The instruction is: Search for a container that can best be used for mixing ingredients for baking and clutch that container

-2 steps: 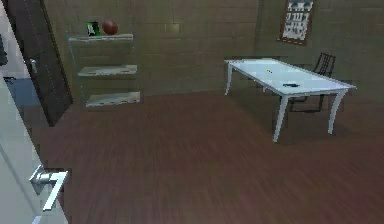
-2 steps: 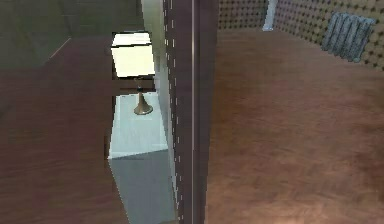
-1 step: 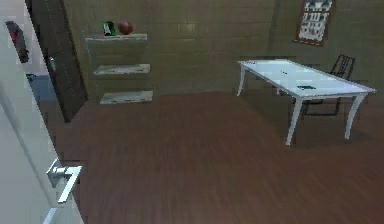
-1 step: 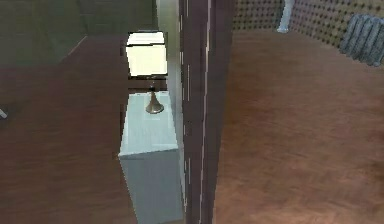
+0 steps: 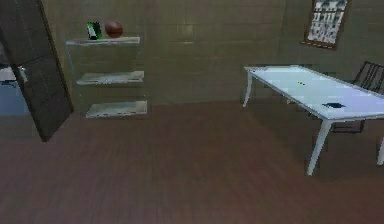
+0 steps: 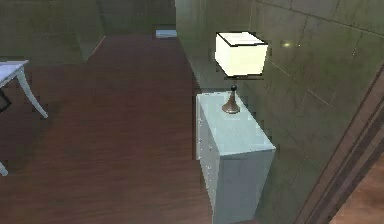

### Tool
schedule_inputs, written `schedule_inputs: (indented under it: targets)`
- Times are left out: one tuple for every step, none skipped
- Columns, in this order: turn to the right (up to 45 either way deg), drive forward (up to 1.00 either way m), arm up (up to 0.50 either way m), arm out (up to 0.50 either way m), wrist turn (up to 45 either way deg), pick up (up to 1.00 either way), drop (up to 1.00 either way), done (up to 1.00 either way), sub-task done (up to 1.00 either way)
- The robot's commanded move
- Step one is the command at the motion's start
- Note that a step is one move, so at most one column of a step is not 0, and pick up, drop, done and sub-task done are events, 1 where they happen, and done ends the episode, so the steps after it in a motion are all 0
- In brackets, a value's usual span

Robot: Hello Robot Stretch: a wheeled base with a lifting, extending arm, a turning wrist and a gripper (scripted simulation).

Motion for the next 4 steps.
schedule_inputs:
  targets:
    - [-6.0,0.0,0.0,0.0,0.0,0.0,0.0,0.0,0.0]
    - [0.0,0.3,0.0,0.0,0.0,0.0,0.0,0.0,0.0]
    - [-30.0,0.0,0.0,0.0,0.0,0.0,0.0,0.0,0.0]
    - [0.0,0.45,0.0,0.0,0.0,0.0,0.0,0.0,0.0]
